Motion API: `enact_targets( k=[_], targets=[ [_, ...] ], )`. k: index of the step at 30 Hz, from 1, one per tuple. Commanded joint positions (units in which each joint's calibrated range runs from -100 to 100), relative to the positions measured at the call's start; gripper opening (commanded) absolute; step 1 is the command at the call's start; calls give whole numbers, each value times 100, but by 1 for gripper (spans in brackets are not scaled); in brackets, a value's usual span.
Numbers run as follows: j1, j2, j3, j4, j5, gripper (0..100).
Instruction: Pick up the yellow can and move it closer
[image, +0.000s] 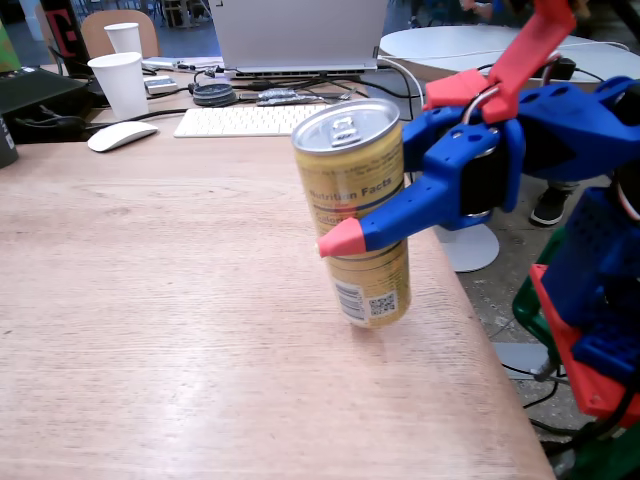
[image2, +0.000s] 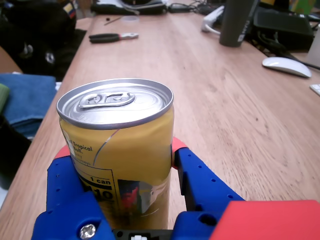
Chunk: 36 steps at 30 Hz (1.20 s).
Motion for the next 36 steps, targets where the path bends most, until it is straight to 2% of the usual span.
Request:
enact_targets(
  k=[1, 36],
  targets=[
    [-64, -193, 39, -307, 10, 24],
    [105, -150, 124, -201, -29, 23]
  ],
)
